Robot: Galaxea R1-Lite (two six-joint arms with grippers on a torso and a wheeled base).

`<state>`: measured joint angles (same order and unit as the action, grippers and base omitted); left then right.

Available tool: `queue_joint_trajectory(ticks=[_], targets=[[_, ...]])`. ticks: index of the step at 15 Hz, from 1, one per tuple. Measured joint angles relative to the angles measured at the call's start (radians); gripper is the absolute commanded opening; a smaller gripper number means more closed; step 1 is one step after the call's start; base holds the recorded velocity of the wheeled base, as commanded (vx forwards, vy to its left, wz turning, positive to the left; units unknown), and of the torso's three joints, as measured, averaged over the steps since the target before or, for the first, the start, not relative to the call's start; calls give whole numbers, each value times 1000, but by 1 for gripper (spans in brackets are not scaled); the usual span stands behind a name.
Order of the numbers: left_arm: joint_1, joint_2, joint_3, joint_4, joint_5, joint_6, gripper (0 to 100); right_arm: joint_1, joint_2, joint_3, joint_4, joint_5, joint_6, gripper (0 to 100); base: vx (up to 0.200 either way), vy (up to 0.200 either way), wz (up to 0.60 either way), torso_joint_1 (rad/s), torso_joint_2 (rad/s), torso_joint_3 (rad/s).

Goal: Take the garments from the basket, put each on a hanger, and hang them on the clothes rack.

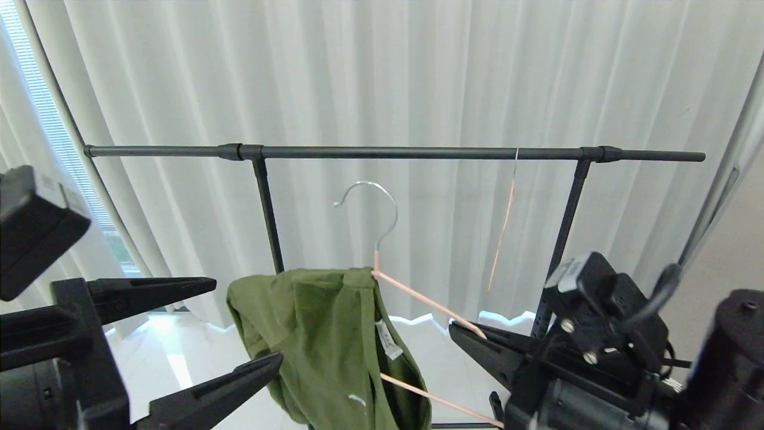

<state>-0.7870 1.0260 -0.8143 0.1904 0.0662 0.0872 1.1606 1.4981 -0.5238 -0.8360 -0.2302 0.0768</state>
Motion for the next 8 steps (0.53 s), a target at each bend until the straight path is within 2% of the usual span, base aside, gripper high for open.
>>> queue_joint_trajectory(ticks=[2,5,8], targets=[[41,-31,17,0,-124,55,100,0,-69,86,0,53,-39,0,0,0,0,0,0,0],[52,-47,77,0,-293,139,100,19,-134,160,-1,123,-89,0,0,0,0,0,0,0],[54,-51,137,0,-396,252,100,53,-158,193,-1,158,-126,0,0,0,0,0,0,0]])
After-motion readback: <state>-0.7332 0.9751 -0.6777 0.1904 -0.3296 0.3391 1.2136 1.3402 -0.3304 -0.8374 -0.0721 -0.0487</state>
